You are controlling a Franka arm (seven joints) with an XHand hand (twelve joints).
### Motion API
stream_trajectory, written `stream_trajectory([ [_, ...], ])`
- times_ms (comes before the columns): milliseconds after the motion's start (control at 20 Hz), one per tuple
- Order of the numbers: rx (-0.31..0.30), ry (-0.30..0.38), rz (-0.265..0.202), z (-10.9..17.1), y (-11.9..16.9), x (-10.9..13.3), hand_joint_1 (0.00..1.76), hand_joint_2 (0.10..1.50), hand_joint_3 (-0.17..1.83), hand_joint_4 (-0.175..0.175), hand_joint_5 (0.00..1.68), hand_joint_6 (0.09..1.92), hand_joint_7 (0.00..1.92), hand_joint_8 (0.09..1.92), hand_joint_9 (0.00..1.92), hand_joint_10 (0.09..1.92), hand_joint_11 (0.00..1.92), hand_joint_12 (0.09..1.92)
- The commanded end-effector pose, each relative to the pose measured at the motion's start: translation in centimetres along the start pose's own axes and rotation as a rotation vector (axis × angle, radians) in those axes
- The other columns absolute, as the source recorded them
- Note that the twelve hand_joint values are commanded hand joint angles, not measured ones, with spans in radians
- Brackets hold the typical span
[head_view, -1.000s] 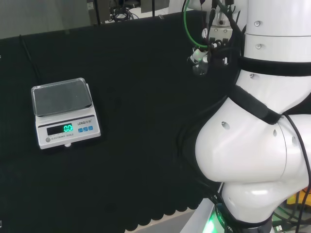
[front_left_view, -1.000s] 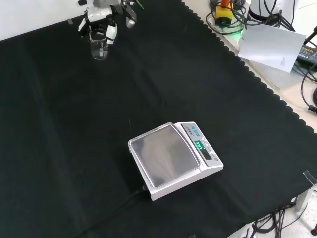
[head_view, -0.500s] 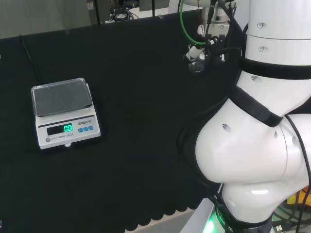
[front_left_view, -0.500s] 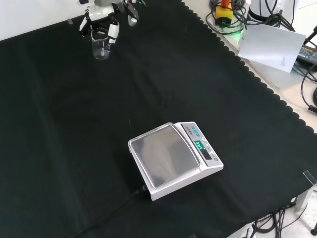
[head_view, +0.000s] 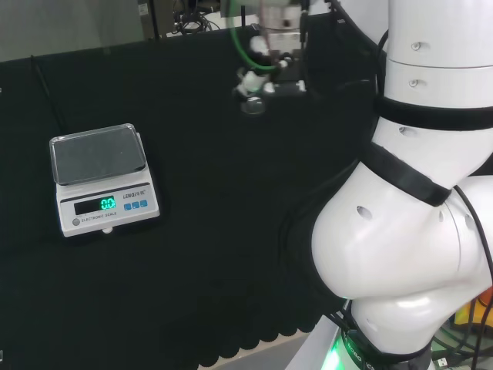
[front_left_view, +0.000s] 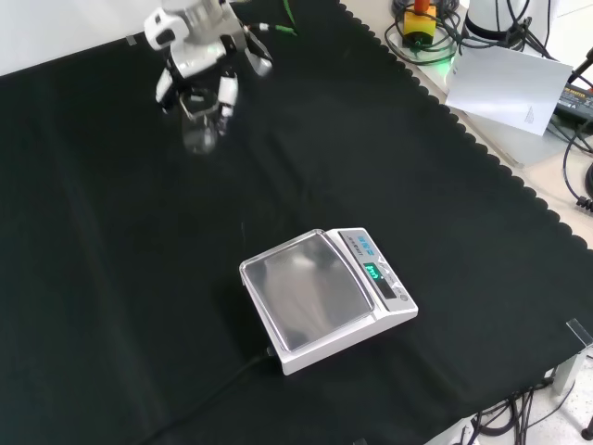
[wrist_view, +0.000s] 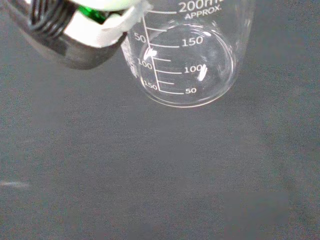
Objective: Put the beaker on the electronic balance.
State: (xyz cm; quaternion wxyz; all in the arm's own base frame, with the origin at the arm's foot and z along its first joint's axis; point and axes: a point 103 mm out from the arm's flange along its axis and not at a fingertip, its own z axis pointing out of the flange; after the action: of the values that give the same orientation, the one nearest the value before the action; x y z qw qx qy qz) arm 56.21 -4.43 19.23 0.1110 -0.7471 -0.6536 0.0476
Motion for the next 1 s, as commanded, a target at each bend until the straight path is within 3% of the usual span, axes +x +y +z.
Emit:
stream_trajectory([
  [50,0.014,-0.04,-0.317,-1.3,-3.2,18.0,1.21,1.16,0.12,-0.175,0.77,1.32,0.81,1.35,1.3,1.15,1.32,1.07],
  [250,0.023,-0.062,-0.431,-1.2,-5.5,24.3,1.21,1.15,0.12,-0.175,0.77,1.32,0.81,1.34,1.3,1.15,1.32,1.07],
  [450,0.034,-0.068,-0.495,-0.6,-6.7,28.0,1.21,1.15,0.12,-0.175,0.78,1.31,0.82,1.34,1.3,1.15,1.32,1.07],
  [700,0.07,-0.081,-0.527,1.2,-6.8,29.9,1.22,1.15,0.13,-0.175,0.78,1.31,0.82,1.33,1.3,1.14,1.32,1.07],
  [1000,0.103,-0.095,-0.517,3.0,-5.7,29.4,1.22,1.14,0.13,-0.175,0.78,1.31,0.82,1.33,1.31,1.14,1.32,1.07],
])
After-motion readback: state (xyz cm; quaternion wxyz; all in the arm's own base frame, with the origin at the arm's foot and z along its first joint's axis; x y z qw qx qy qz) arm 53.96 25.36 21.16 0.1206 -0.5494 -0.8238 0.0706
